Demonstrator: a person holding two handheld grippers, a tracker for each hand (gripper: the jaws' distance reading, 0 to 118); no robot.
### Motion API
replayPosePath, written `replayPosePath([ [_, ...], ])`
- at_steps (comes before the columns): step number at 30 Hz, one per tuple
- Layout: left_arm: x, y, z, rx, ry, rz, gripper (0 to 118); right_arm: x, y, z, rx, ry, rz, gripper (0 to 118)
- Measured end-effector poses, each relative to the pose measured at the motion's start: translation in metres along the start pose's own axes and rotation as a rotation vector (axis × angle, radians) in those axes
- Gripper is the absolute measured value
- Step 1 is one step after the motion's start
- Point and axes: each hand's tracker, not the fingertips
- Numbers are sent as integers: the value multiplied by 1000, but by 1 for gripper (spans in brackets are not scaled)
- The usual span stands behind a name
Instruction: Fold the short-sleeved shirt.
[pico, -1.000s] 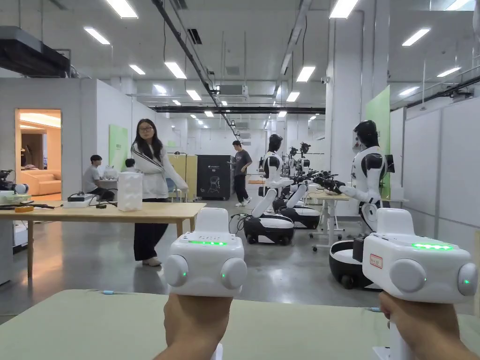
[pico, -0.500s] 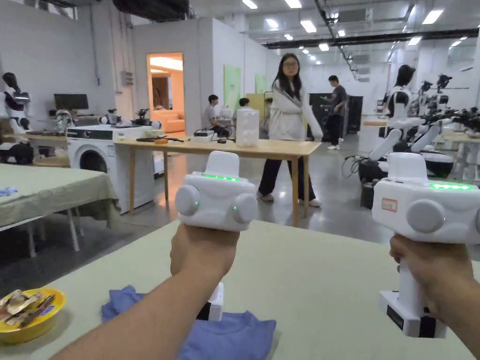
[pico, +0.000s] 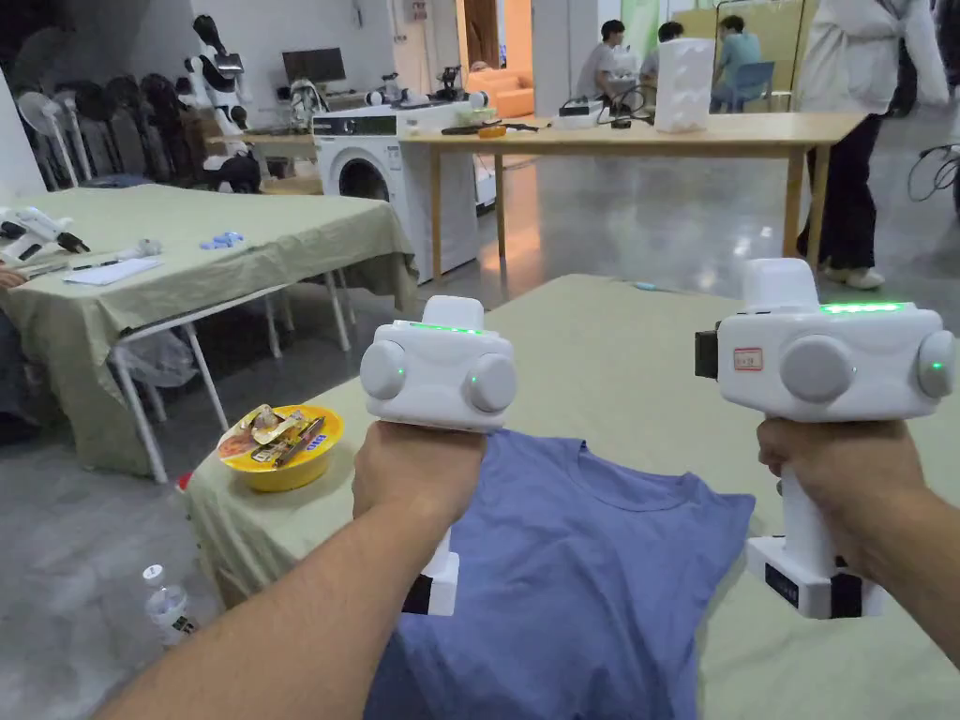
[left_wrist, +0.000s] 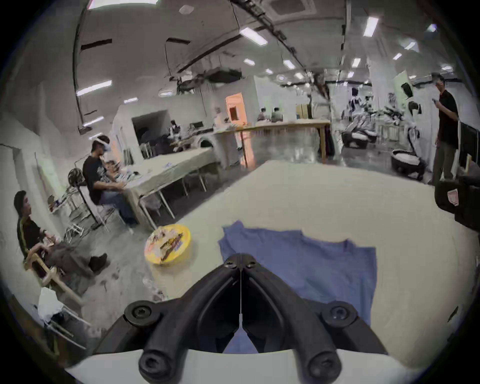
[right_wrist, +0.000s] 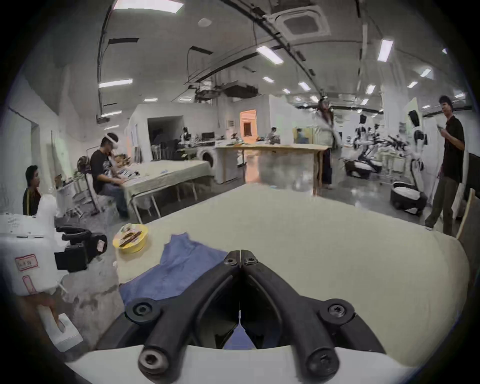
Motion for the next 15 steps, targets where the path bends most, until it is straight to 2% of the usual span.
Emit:
replayPosePath([
  [10,26,-52,-83,-189,-53,-28,0,6,-52,-51,-131,6,4,0],
  [11,28,-54,-92,-222,-68,-21,6,7,-54,-54,-139,5,6,0],
  [12,30,-54,-101,-266,-95,-30,34,10,-54,-56,-145,7,3,0],
  [13,31,-48,-113,-306,-138,-47,88,14,-53,-57,-148,9,2,0],
  [14,33,-37,-125,-366,-187,-77,118,18,-52,-58,-150,10,5,0],
  [15,34,-26,-136,-441,-230,-109,114,21,-49,-60,-150,12,12,0],
])
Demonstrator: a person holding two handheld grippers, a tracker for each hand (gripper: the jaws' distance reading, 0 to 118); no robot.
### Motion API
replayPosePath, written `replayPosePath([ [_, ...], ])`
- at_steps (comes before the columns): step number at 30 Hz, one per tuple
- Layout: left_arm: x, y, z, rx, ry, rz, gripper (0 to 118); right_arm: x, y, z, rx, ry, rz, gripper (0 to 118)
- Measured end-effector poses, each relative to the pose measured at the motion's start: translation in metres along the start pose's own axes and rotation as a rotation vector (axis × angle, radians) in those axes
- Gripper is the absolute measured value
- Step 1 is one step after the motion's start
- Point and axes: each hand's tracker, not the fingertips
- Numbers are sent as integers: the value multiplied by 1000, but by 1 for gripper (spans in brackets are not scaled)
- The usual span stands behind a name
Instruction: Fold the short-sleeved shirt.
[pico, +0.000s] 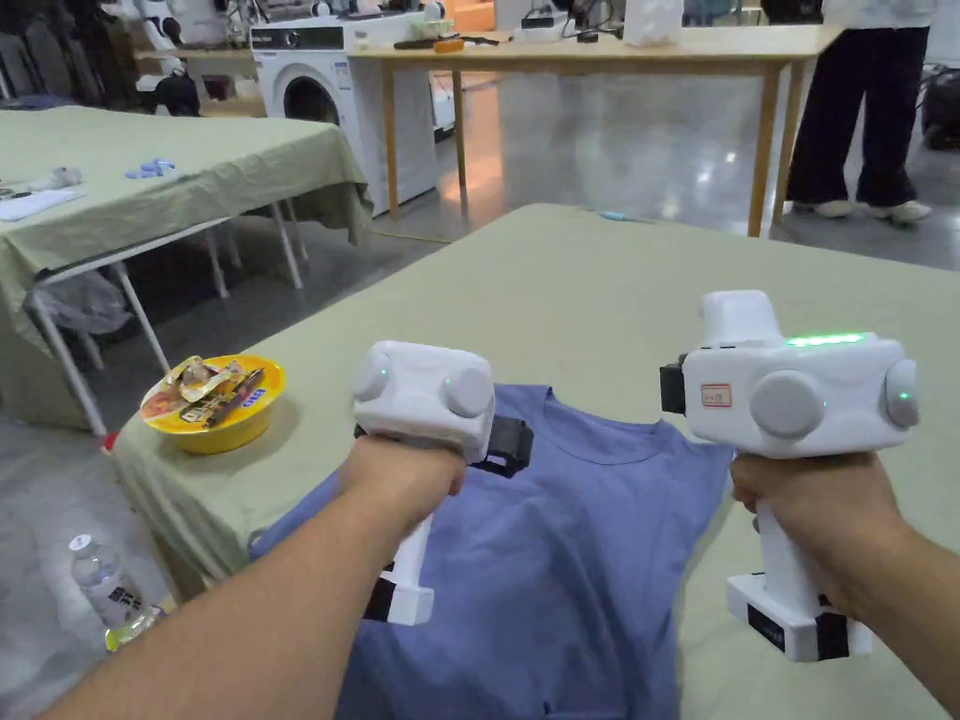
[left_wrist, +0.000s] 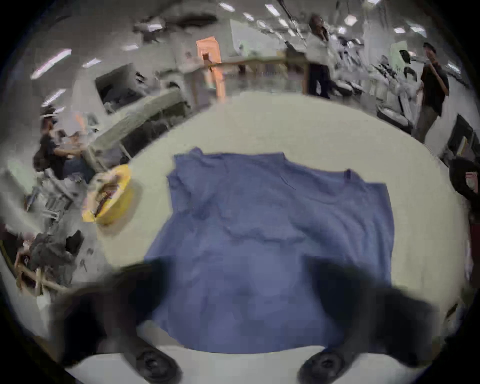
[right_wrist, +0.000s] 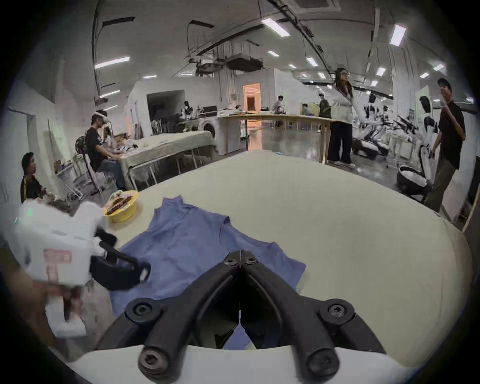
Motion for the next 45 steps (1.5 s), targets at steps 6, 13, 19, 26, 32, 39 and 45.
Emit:
replayPosePath([
  [6,29,17,-19,-17,43,-44,117,23,-4,-4,-2,17,16,0],
  [13,44,-5,-92,-92,64,-62,101,45,-24,-23,-47,14,7,0],
  [19,51,10,-86,-130,20,-121,27,55,-32,-34,-62,9,-28,0],
  [26,59,-12,-73,-50,67,-104,0,57,-39,-19,-55,18,-45,0],
  [32,62,13,-40,24,29,-72,0,78,-30,10,-11,-48,-66,0],
  [39,97,17,31,171,-23,-72,0,114,-20,77,66,-143,-109,0],
  [45,143,36,88,285,-81,-137,0,151,-4,150,138,-257,-104,0],
])
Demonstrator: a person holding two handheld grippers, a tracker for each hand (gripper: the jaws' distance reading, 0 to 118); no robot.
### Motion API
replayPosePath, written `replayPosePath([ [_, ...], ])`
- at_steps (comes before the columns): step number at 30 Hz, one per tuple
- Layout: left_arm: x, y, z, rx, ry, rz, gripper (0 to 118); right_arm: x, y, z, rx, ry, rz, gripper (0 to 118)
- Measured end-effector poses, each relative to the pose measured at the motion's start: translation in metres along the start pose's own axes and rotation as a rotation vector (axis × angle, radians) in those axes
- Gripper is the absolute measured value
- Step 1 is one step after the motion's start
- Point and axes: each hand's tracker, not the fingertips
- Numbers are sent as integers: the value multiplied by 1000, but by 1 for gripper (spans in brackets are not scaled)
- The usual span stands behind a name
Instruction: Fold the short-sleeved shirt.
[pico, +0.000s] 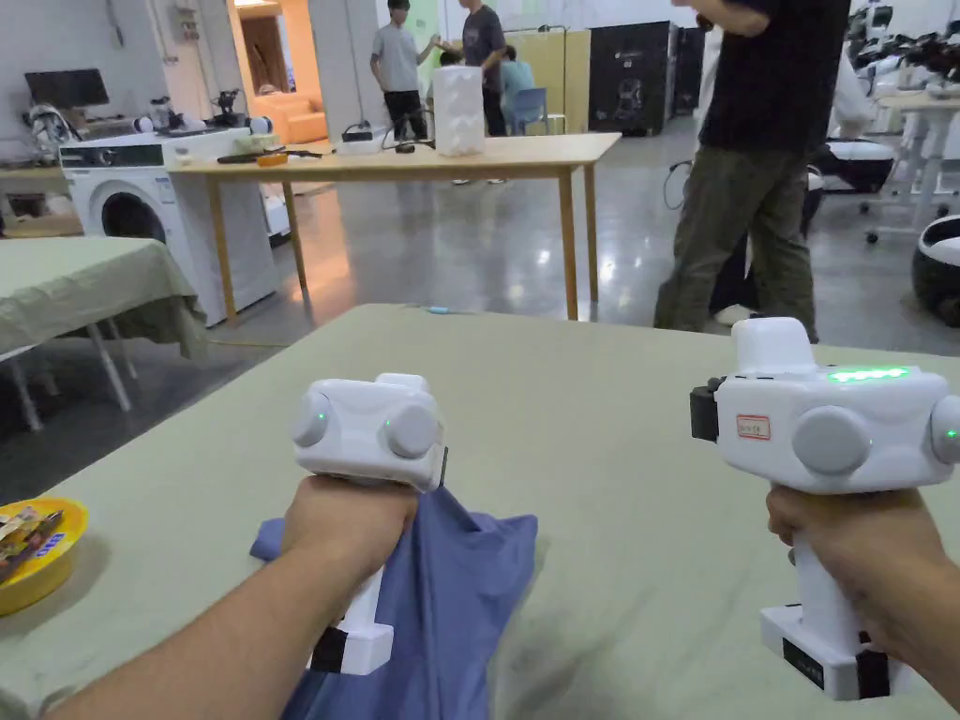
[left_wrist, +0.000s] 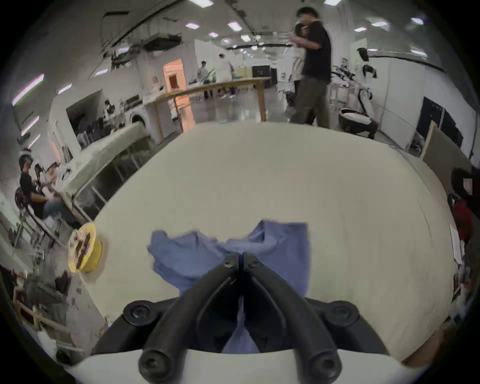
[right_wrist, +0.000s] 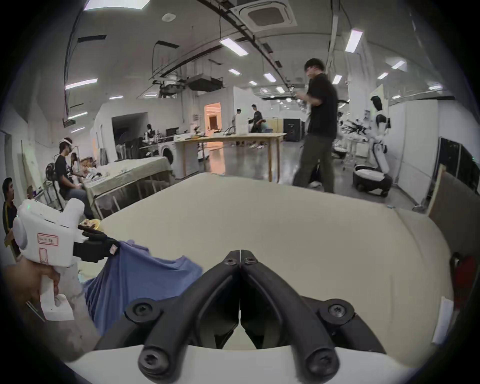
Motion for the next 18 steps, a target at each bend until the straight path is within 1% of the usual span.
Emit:
replayPosePath([
  [3,29,20,23,46,-65,3,0,28,10,29,33,-53,-22,0],
  [7,81,39,48,122,-103,-92,0,63,14,63,61,-122,-33,0],
  [10,115,52,59,161,-157,-99,0,91,16,90,83,-170,-62,0],
  [14,163,65,81,207,-211,-131,0,131,18,124,101,-257,-73,0],
  [18,208,77,104,244,-273,-164,0,166,22,157,123,-323,-100,0],
])
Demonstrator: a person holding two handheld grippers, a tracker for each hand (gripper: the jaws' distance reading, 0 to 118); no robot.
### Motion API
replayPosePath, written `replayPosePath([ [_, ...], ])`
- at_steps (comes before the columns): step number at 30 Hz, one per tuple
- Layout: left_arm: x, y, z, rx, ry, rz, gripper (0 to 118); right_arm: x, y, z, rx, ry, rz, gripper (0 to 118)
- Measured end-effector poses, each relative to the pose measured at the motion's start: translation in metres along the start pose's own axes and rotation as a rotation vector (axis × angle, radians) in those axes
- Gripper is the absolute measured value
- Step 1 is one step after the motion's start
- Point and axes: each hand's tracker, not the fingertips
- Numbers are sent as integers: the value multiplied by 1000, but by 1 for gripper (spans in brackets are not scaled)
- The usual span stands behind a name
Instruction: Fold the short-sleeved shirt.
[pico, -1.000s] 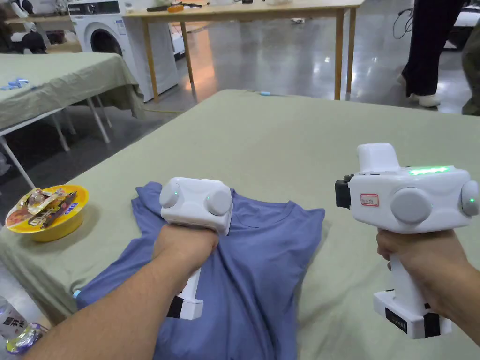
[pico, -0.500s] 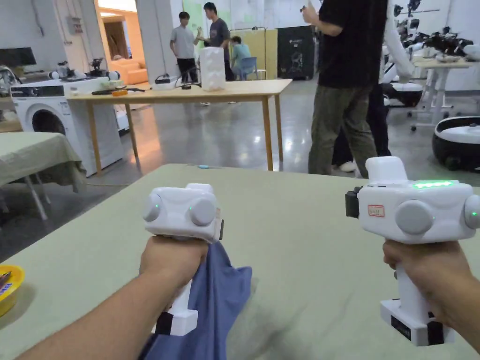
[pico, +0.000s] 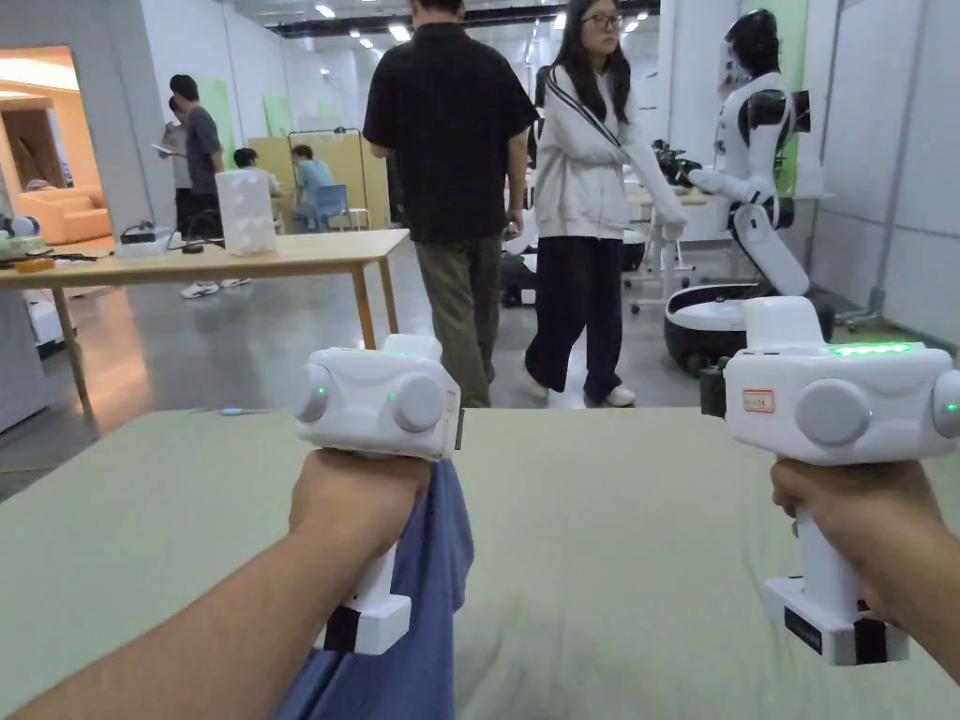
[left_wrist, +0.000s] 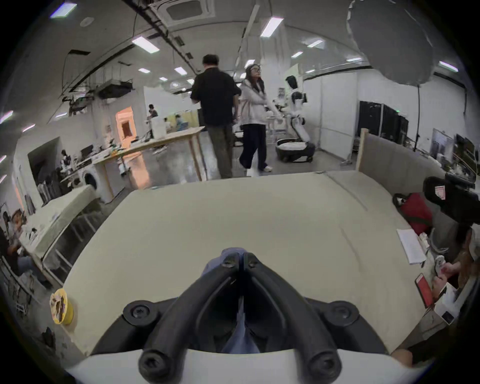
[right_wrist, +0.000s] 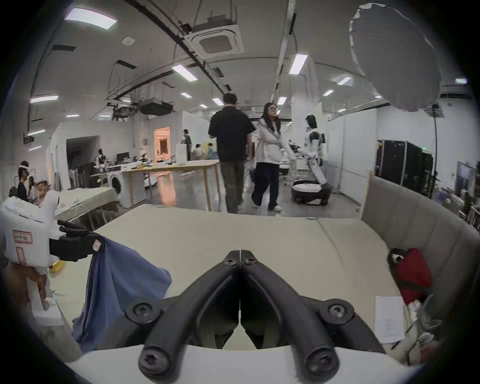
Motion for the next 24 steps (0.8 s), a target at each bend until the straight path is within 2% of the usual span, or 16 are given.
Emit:
replayPosePath([
  [7,69,33,7,49,-99,-32,0,57,11,27,23,-93,-13,0],
  [18,157,54,4,62,-216,-90,0,104,14,51,34,-162,-25,0],
  [24,221,56,-18,40,-277,-140,0,138,7,57,28,-190,-34,0],
])
